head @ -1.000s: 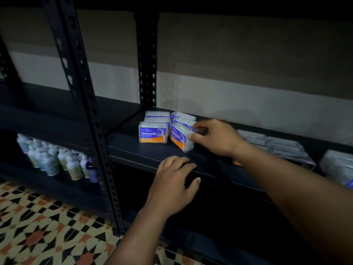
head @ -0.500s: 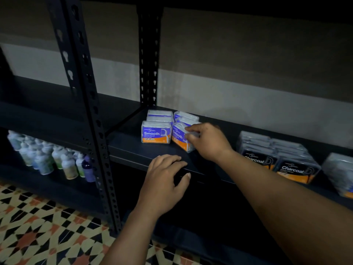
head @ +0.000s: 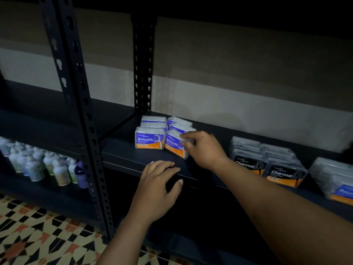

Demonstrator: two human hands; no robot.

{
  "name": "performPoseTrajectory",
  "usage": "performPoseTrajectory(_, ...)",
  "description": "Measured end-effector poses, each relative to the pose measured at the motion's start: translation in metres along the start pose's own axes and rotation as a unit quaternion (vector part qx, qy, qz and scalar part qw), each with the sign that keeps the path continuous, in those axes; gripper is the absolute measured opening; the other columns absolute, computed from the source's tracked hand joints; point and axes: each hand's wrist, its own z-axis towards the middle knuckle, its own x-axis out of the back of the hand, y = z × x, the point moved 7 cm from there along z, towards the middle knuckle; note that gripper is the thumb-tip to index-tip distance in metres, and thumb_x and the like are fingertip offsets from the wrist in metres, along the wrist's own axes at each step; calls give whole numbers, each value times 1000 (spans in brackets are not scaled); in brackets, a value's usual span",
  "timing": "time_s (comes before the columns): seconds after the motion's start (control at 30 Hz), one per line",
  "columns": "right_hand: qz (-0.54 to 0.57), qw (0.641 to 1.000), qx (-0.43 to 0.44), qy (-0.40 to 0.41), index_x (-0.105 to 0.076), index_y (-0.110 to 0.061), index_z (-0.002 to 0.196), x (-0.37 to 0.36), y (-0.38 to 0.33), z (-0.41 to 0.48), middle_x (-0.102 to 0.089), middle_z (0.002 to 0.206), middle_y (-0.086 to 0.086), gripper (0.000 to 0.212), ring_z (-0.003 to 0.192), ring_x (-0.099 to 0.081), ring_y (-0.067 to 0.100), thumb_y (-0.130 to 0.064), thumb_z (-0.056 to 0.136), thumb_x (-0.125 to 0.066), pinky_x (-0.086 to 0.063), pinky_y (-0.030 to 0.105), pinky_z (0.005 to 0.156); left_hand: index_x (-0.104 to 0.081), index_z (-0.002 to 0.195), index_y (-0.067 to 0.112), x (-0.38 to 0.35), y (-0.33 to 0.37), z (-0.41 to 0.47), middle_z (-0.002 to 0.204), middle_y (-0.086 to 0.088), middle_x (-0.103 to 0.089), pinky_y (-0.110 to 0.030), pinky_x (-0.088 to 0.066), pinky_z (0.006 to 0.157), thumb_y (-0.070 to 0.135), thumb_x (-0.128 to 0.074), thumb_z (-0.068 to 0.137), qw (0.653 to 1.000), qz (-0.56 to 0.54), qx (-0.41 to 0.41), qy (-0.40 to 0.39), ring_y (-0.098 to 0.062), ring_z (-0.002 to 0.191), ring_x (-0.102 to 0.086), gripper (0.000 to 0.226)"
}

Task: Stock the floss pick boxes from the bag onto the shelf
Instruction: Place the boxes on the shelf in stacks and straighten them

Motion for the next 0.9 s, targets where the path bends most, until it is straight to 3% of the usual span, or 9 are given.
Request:
performPoseTrajectory(0.23, 29, 999, 17, 3, -66, -38, 121, 6, 0, -9, -67, 121, -3, 30, 101, -64, 13, -40, 92, -59, -54, 31, 88, -70, 120, 25, 1, -1, -1, 127, 10, -59, -42, -37, 111, 45, -56, 89, 1000, -4, -2, -10, -11, 127, -47, 39)
performPoseTrajectory(0.67, 42, 998, 50, 4, -64, -36, 125, 10, -1, -19, -59, 129, 0, 31, 113, -58, 14, -33, 95, -59, -51, 32, 94, -70, 119, 30, 4, -3, -1, 128, 10, -58, -43, -26, 118, 48, -54, 88, 1000, 19, 5, -5, -11, 127, -46, 39)
performPoseTrajectory(0.9, 67, 996, 59, 6, -67, -32, 123, 9, 1, -17, -62, 128, 0, 30, 110, -60, 12, -30, 94, -61, -46, 22, 90, -69, 119, 30, 4, -4, -2, 128, 11, -57, -43, -25, 119, 47, -55, 87, 1000, 12, 4, -2, -10, 128, -46, 39)
